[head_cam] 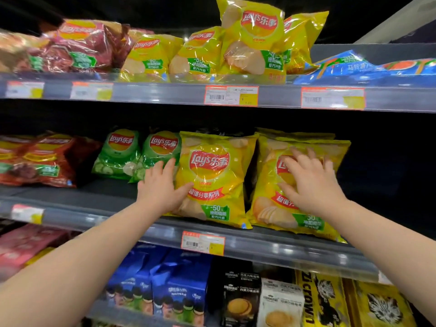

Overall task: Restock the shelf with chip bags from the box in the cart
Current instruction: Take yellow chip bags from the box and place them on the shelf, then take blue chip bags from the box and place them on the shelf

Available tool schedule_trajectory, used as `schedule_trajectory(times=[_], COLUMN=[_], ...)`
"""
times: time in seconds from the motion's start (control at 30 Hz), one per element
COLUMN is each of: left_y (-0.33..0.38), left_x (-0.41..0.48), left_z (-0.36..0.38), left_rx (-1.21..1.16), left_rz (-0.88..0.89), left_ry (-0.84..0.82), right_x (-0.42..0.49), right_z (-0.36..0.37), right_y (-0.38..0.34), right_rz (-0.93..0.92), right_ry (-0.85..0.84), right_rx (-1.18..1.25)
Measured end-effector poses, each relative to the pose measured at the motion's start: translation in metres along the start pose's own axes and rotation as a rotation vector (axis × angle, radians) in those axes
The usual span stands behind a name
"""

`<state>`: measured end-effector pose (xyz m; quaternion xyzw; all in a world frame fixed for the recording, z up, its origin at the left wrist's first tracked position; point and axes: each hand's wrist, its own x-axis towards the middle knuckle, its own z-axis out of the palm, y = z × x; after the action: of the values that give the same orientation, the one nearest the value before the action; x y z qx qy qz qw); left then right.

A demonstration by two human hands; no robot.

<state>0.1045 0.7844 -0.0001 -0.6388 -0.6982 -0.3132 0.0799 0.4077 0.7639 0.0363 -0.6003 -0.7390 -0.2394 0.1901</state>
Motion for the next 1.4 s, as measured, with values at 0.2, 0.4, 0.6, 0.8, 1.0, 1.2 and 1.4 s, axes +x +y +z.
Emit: schedule_trajectory(times=[0.2,0.4,0.6,0.8,1.0,1.2,1.4], left_y=[-0.029,-0.08,-0.152,-0.253,-0.372,-0.441,-0.487], left_x=[-0.032,-0.081,-0.144,-0.235,-0.345,-0.425,-0.461], left_z=[-0.02,-0.042,-0.08,-0.153,-0.238,-0.293,-0.305], left_rx=[0.434,0.527,0.54,0.582,0.676,0.686,0.663], left_rz=[0.051,-0.043,-0.165,-0.298,-0.543,-0.693,-0.779], left_ry=[-0.116,-0.21,-0.268,-0.318,-0.364,-0.398,-0.434], right_x=[0.004,-0.013,-0.036,-0.071,-0.134,-0.197,-0.213], right_z=[0.009,0.019,0.005,-0.009,-0.032,-0.047,-0.052], right_y=[-0.067,-0.138,-0.226,-0.356,-0.508,-0.614,-0.674], right_rz=[-0.287,-0.46,-0.583,-0.639,-0.757,-0.893,-0.951], right_ry=[-0.112,-0.143,-0.146,-0.279,-0.413,-0.461,-0.577], right_rx=[-0.036,-0.003,0.045,0.178,0.275,0.345,0.344])
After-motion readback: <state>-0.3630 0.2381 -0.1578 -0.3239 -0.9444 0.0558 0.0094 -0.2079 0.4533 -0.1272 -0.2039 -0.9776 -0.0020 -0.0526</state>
